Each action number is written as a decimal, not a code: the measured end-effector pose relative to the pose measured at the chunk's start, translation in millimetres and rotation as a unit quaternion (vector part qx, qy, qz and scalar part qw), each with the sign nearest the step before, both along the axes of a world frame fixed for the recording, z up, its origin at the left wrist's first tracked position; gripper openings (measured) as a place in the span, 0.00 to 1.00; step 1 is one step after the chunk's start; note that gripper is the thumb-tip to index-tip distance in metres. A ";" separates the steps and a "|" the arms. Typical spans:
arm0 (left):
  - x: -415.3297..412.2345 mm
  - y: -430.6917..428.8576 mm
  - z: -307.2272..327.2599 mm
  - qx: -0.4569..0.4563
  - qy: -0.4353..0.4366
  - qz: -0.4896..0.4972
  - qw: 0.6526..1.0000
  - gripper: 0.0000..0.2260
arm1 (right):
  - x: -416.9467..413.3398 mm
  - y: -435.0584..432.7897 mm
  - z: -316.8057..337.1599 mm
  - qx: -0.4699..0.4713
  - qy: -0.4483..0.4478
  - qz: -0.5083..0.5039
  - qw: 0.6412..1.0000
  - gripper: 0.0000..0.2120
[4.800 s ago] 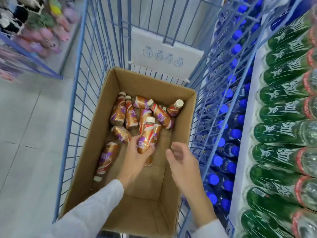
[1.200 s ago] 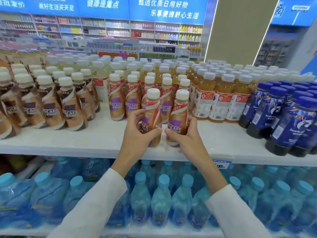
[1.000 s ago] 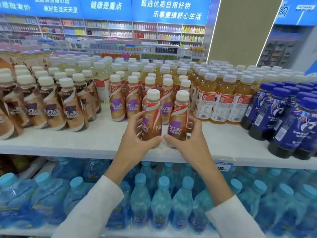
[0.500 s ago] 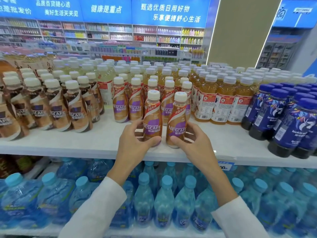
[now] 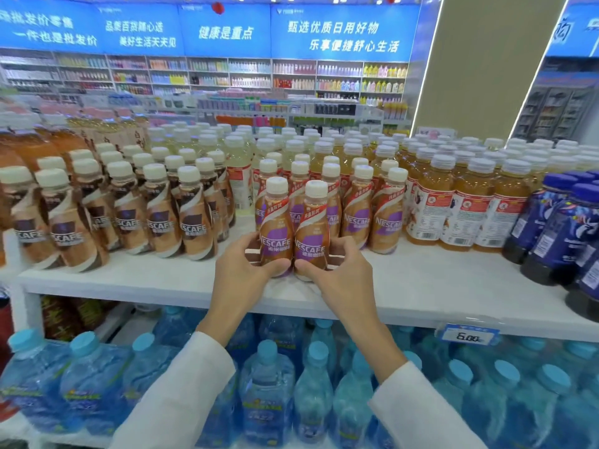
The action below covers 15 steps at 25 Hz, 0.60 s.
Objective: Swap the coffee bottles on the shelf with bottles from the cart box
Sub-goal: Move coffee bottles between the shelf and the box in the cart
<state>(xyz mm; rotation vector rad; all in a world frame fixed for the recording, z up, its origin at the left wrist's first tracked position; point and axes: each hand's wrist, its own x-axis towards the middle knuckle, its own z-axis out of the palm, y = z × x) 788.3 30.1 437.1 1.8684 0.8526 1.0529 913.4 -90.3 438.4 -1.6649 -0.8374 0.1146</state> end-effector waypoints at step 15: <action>1.6 49.0 -0.2 0.022 0.000 -0.011 1.000 0.30 | 1.0 59.8 -4.2 0.003 -0.016 0.006 1.000 0.27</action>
